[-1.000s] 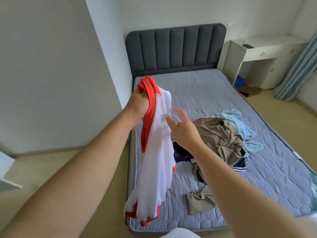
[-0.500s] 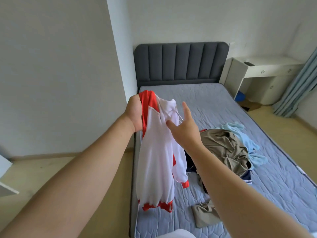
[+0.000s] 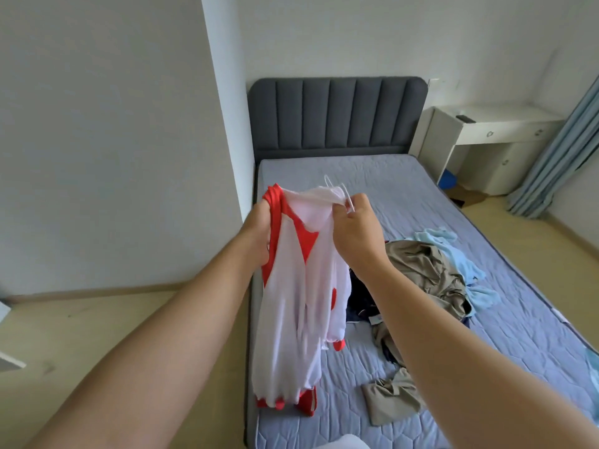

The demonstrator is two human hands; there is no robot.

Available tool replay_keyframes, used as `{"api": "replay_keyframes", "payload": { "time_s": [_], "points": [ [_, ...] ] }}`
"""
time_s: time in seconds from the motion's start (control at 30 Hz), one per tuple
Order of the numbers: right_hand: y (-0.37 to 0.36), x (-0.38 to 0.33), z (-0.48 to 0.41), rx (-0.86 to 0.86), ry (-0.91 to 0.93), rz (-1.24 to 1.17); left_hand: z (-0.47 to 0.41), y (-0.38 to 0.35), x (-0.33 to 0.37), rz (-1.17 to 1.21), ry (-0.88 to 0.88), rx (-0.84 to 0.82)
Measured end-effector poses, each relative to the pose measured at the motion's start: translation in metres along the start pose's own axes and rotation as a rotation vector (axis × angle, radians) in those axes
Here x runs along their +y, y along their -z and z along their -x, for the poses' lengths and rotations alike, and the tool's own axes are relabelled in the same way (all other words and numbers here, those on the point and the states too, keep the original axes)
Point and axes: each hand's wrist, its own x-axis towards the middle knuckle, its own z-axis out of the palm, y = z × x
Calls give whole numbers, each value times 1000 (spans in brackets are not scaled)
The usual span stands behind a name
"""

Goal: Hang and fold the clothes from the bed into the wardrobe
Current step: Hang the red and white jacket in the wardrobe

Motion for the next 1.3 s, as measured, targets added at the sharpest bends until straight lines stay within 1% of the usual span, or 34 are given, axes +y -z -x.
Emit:
{"api": "replay_keyframes", "payload": {
  "time_s": [0.07, 0.1, 0.13, 0.17, 0.23, 0.3, 0.37, 0.4, 0.47, 0.5, 0.53, 0.57, 0.67, 0.7, 0.8, 0.83, 0.87, 0.97, 1.03, 1.1, 1.23, 1.3],
  "points": [
    [-2, -8, -2, 9, 18, -10, -1, -5, -11, -108, 33, 32],
    [-4, -11, -3, 20, 20, -15, -2, -2, -21, -150, 84, 52],
    [-4, -13, -4, 36, 19, -14, 0, 3, -33, -169, 144, 27],
    [-4, -15, -6, 53, 17, -11, 1, 7, -44, -159, 187, -39],
    [-3, -16, -8, 76, 4, -9, 1, 15, -63, -83, 210, -161],
    [-1, -17, -12, 89, -18, -6, -2, 18, -72, 72, 177, -264],
    [2, -17, -15, 96, -24, -22, -3, 18, -82, 268, 148, -258],
    [3, -18, -16, 96, -22, -29, -3, 18, -86, 328, 154, -244],
    [5, -19, -18, 94, -15, -15, -2, 18, -98, 388, 172, -236],
    [5, -20, -18, 96, -15, -5, -2, 17, -104, 372, 168, -254],
    [6, -20, -20, 100, -13, -2, -1, 16, -108, 316, 147, -281],
    [7, -19, -21, 104, -14, -5, -1, 13, -113, 204, 112, -291],
    [10, -17, -22, 106, -29, -27, -5, 2, -126, -266, 20, -235],
    [11, -16, -23, 107, -35, -36, -6, -4, -128, -365, -11, -193],
    [17, -9, -23, 116, -57, -45, -9, -19, -123, -421, -53, 31],
    [21, -5, -24, 123, -68, -48, -12, -20, -118, -446, -77, 82],
    [27, 0, -25, 132, -79, -46, -14, -19, -110, -488, -100, 96],
    [45, 16, -26, 163, -110, -8, -12, -17, -84, -521, -173, 8],
    [54, 24, -25, 164, -140, -9, -9, -16, -64, -534, -247, -9],
    [56, 30, -24, 141, -146, 31, -7, -20, -45, -610, -316, -30],
    [50, 35, -19, -25, -119, 210, 3, -36, -26, -937, -401, -219],
    [43, 40, -17, -142, -114, 256, 10, -43, -25, -952, -447, -252]
  ]
}}
